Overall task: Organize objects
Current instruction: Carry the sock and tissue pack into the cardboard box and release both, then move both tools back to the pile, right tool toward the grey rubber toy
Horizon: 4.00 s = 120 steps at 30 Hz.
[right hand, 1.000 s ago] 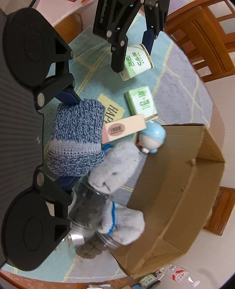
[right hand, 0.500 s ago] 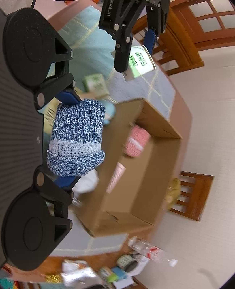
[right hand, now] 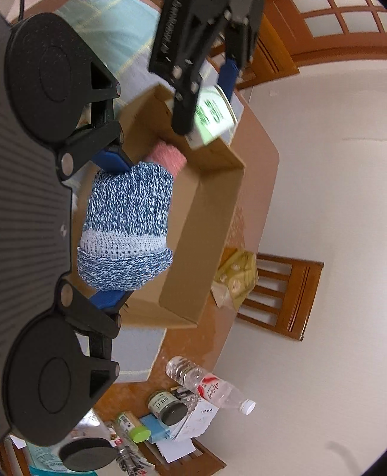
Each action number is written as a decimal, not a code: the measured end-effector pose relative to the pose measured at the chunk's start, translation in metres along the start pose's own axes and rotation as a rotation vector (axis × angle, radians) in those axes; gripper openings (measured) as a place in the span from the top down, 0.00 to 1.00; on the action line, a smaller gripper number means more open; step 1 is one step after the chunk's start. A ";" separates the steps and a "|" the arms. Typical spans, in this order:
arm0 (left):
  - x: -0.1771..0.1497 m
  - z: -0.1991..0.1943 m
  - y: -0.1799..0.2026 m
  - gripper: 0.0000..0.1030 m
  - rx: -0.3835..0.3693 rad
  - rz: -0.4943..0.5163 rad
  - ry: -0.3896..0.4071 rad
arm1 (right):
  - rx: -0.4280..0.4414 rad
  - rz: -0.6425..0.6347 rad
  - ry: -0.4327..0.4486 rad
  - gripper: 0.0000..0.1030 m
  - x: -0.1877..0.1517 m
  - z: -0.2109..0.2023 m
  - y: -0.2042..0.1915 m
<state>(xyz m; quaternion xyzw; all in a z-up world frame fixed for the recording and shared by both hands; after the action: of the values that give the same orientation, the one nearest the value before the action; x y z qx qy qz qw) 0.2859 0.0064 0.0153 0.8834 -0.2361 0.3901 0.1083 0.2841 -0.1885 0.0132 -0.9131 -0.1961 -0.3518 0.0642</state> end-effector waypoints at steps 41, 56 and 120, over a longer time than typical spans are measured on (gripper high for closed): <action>-0.070 -0.012 -0.013 0.03 0.225 -0.168 -0.118 | -0.041 0.043 -0.028 0.00 0.009 0.051 0.029; -0.124 -0.025 -0.010 0.03 0.212 -0.198 -0.175 | -0.082 0.145 -0.060 0.00 -0.062 0.018 0.014; -0.185 0.009 -0.004 0.03 0.131 -0.131 -0.325 | -0.119 0.679 -0.207 0.00 -0.259 -0.056 0.063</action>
<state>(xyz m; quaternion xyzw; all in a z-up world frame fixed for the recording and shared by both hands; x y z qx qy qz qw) 0.1856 0.0674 -0.1277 0.9534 -0.1666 0.2488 0.0359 0.1001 -0.3419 -0.1171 -0.9591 0.1337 -0.2269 0.1040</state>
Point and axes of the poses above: each gripper's, at about its wrist camera, not at the fingertips, and z roughly the way its jaws point, y to its right, x to its top, the point moved 2 cm from there along z, roughly the way its jaws point, and after that the axes turned 6 degrees about z, right-handed, at the moved point
